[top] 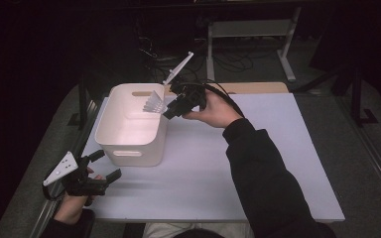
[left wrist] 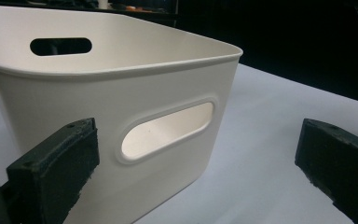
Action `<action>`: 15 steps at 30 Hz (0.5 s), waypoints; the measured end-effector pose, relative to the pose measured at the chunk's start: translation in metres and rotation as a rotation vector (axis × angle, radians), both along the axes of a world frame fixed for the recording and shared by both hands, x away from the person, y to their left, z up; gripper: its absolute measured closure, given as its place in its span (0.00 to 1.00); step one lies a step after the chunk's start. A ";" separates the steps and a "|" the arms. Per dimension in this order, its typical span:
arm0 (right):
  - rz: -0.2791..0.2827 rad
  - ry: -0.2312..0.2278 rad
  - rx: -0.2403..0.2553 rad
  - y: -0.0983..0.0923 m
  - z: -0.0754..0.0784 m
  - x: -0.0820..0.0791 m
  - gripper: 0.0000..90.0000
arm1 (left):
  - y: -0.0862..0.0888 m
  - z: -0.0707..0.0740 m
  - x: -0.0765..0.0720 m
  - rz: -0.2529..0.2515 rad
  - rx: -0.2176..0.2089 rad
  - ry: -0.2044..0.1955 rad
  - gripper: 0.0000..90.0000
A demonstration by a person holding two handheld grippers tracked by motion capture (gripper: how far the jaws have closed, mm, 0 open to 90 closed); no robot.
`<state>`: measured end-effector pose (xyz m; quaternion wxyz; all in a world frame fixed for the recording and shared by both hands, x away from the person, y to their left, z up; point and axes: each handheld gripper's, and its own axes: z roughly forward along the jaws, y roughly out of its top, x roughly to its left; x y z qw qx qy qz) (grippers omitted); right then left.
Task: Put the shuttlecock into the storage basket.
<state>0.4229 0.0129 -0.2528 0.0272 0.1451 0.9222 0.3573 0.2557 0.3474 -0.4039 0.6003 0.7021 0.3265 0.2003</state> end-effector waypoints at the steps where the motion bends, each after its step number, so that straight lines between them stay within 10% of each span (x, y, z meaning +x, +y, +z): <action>1: 0.002 -0.003 0.001 0.001 0.000 0.000 0.71 | 0.000 0.000 0.000 0.000 0.000 0.000 0.00; 15: 0.034 -0.006 -0.017 0.024 0.003 0.001 0.71 | 0.000 0.000 0.000 0.000 -0.003 0.002 0.00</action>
